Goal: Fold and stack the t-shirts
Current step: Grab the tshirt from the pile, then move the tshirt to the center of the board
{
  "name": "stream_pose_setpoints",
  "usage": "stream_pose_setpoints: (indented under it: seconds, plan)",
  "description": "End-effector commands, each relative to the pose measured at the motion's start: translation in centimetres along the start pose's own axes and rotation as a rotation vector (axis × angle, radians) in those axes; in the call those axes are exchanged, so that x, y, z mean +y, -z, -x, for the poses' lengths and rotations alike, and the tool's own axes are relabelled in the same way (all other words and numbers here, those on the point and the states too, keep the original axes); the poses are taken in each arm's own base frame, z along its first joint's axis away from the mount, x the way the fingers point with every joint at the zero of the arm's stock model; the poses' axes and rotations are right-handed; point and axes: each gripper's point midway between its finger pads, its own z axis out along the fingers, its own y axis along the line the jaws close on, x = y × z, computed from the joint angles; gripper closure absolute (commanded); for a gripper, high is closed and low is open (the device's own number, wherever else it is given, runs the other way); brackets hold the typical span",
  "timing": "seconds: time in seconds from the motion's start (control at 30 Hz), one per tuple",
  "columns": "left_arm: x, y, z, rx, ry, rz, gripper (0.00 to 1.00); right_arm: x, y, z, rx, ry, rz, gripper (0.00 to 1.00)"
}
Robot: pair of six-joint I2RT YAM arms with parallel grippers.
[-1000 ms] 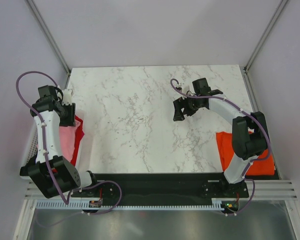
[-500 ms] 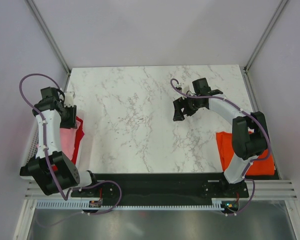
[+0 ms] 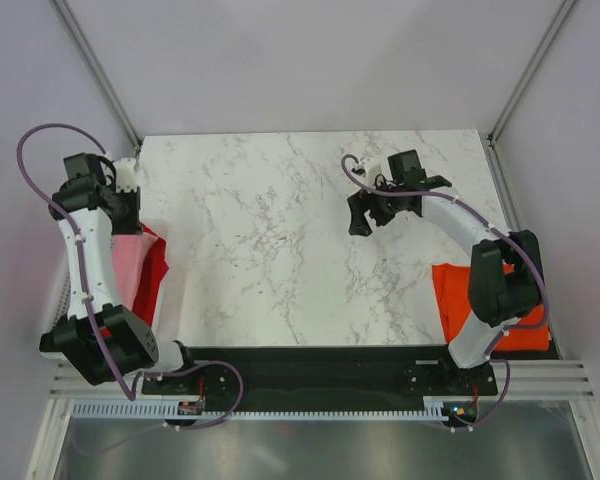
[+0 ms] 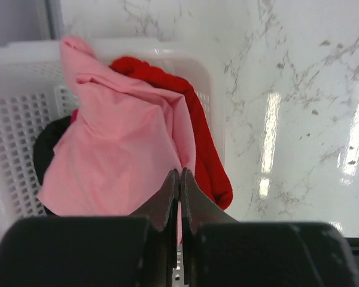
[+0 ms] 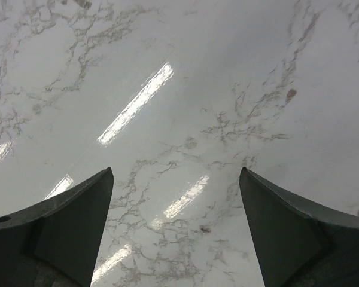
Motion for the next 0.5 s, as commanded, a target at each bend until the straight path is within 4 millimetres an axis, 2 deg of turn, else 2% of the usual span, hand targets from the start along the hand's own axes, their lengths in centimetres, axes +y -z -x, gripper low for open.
stream_pose_setpoints:
  seconds: [0.0, 0.03, 0.1, 0.13, 0.2, 0.23, 0.3, 0.33, 0.37, 0.4, 0.43, 0.47]
  plan:
    - [-0.1, 4.4, 5.8, -0.212, -0.006, -0.009, 0.98, -0.4, 5.3, 8.4, -0.233, 0.208, -0.127, 0.05]
    - [0.0, 6.3, 7.8, -0.281, -0.018, -0.003, 0.98, -0.4, 6.2, 10.0, -0.276, 0.221, -0.149, 0.05]
    - [-0.6, 8.4, 9.9, -0.353, -0.031, -0.030, 0.98, -0.8, 7.4, 11.4, -0.317, 0.205, -0.192, 0.04]
    - [-0.6, 10.3, 11.9, -0.417, -0.039, -0.031, 0.98, -0.8, 8.0, 12.5, -0.343, 0.197, -0.203, 0.03]
    - [-1.6, 12.4, 13.8, -0.482, -0.054, -0.087, 0.98, -0.9, 8.3, 13.3, -0.363, 0.134, -0.209, 0.03]
    - [-2.4, 14.7, 15.8, -0.558, -0.073, -0.128, 0.98, -0.9, 8.8, 14.2, -0.389, 0.076, -0.213, 0.02]
    - [-3.4, 16.8, 17.3, -0.629, -0.100, -0.173, 0.98, -1.0, 9.2, 15.0, -0.412, 0.008, -0.207, 0.02]
    - [-4.0, 18.9, 18.4, -0.691, -0.120, -0.185, 0.98, -1.3, 9.9, 15.7, -0.438, -0.045, -0.204, 0.02]
    - [-4.8, 19.5, 19.0, -0.716, -0.140, -0.233, 0.98, -1.8, 9.9, 15.8, -0.447, -0.115, -0.201, 0.02]
    - [-5.3, 21.0, 19.6, -0.759, -0.163, -0.250, 0.98, -1.6, 9.8, 16.0, -0.465, -0.210, -0.158, 0.02]
    - [-5.9, 21.6, 19.8, -0.780, -0.185, -0.276, 0.98, -0.3, 9.4, 16.0, -0.459, -0.225, -0.038, 0.02]
    - [-7.2, 22.3, 19.8, -0.801, -0.225, -0.348, 0.98, -0.9, 8.8, 15.3, -0.444, -0.276, 0.012, 0.02]
